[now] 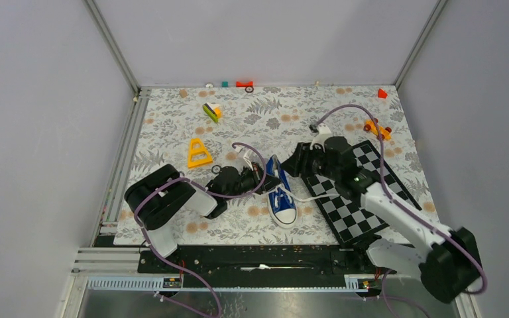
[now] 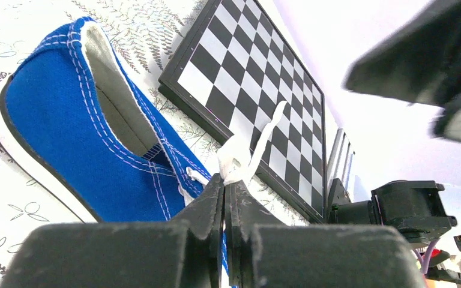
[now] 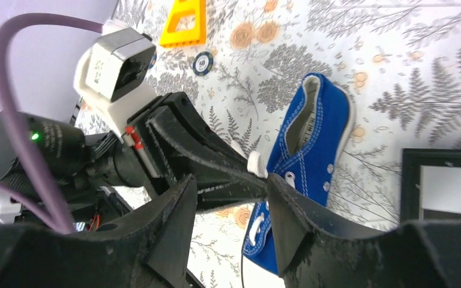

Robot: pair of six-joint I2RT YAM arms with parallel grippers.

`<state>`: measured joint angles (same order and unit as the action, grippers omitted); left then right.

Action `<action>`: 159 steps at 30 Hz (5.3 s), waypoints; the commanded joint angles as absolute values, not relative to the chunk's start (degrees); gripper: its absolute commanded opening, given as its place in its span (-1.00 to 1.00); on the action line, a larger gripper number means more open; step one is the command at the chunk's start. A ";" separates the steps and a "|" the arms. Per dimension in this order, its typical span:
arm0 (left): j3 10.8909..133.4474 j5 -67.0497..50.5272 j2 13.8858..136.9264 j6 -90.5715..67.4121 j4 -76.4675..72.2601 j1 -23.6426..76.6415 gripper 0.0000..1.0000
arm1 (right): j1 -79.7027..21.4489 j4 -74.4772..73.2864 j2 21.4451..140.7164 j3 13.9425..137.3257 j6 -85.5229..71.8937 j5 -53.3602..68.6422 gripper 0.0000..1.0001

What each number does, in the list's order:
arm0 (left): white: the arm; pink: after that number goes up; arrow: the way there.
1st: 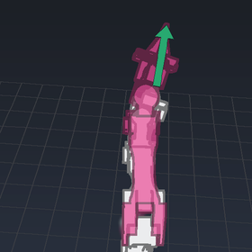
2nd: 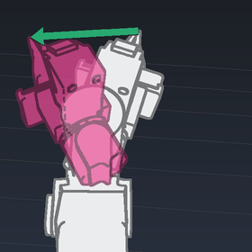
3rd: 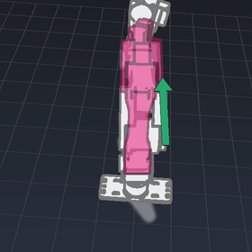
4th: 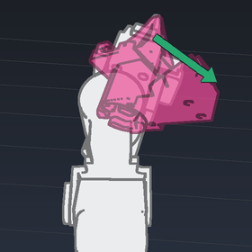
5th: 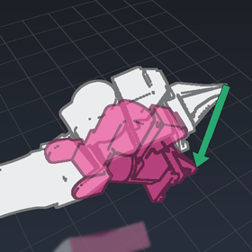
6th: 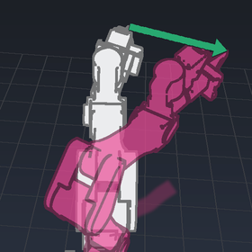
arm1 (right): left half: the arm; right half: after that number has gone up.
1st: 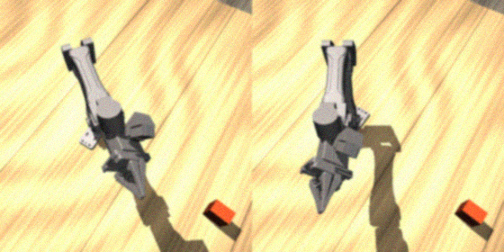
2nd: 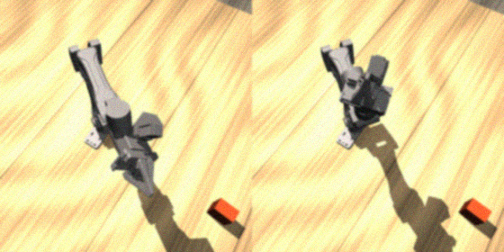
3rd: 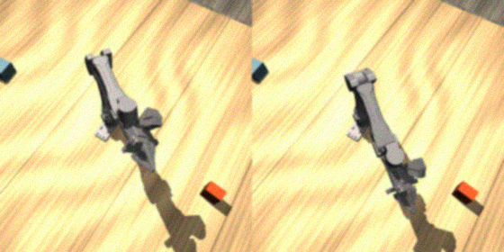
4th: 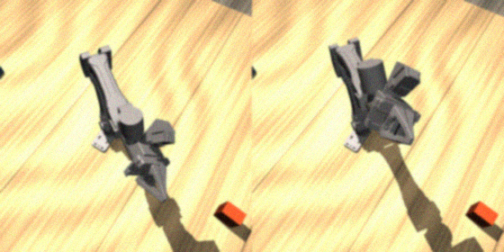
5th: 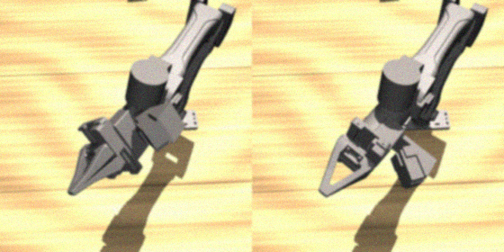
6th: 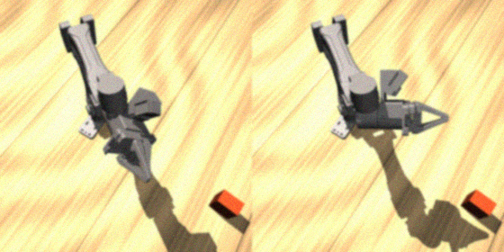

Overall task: Tie the shoes
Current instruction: Adjust the shoelace on the shoelace, then adjust the shoe at the center of the board, then adjust the shoelace on the shoelace.

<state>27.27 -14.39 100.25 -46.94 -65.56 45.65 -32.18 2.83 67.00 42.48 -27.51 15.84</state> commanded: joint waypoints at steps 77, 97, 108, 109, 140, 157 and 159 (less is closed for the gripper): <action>25.05 -35.63 102.90 -44.53 -75.58 45.40 -1.00 | -54.76 15.39 59.13 16.96 -48.62 0.53 -0.10; 20.89 -36.50 92.12 -37.45 -61.63 44.34 -1.00 | -51.51 4.46 50.63 29.09 -29.75 -1.19 0.14; 17.94 -36.77 88.61 -36.06 -59.92 43.43 -1.00 | -45.35 8.91 56.19 31.17 -30.27 12.99 0.17; 17.86 -36.80 88.27 -35.97 -59.60 43.30 -1.00 | -45.35 9.00 56.66 31.35 -30.36 13.65 0.18; 16.17 -38.94 83.82 -33.95 -57.23 42.11 -1.00 | -44.10 18.60 70.90 33.46 -36.01 22.97 -0.11; 16.02 -34.68 75.74 -28.92 -43.52 42.03 -0.20 | -44.08 18.50 71.88 34.07 -37.23 24.04 -1.00; 15.79 -33.25 73.12 -27.85 -40.84 42.03 -0.16 | -44.10 18.91 72.27 34.03 -37.64 24.69 -1.00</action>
